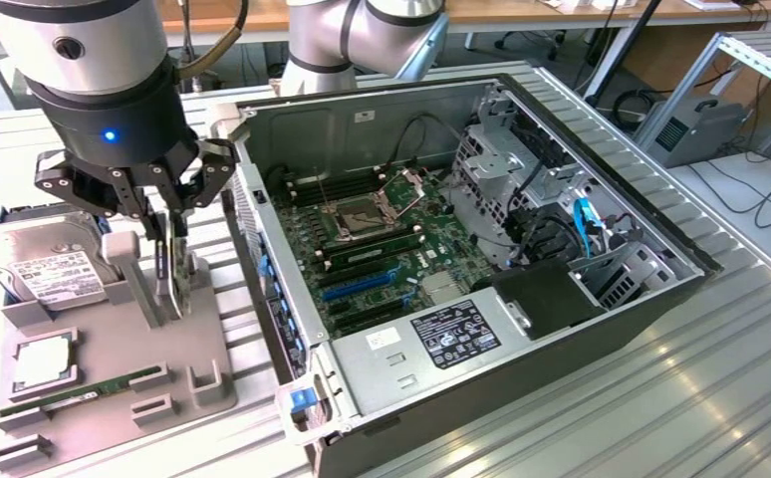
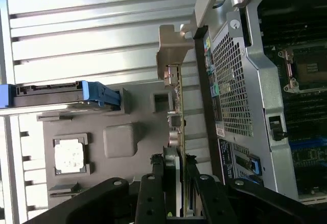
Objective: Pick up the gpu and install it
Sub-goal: 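Pick up the gpu and move the gpu toward the slot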
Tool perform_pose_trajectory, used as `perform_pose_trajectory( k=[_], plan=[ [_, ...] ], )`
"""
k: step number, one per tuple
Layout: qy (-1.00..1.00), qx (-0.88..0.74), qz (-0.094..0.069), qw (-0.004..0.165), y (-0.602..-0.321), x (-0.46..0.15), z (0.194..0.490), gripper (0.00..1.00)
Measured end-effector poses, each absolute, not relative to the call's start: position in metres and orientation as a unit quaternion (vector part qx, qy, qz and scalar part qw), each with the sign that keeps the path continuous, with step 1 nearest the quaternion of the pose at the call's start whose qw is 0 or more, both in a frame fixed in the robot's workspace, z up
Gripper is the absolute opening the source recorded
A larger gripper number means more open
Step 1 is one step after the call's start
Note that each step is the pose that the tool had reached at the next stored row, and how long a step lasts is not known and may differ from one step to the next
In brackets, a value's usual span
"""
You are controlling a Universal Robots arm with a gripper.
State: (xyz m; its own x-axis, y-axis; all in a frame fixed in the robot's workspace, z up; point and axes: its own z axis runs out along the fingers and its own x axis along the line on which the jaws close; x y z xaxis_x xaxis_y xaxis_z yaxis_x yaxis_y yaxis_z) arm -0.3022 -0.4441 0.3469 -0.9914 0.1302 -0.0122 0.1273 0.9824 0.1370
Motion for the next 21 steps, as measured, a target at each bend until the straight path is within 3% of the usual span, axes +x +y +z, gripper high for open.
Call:
perform_pose_trajectory(
  k=[2, 21],
  plan=[
    [0.995, 0.065, 0.076, 0.010, -0.4441, -0.3022, 0.3474, 0.28],
    [0.995, 0.065, 0.076, 0.010, -0.4441, -0.3022, 0.3556, 0.27]
  ],
)
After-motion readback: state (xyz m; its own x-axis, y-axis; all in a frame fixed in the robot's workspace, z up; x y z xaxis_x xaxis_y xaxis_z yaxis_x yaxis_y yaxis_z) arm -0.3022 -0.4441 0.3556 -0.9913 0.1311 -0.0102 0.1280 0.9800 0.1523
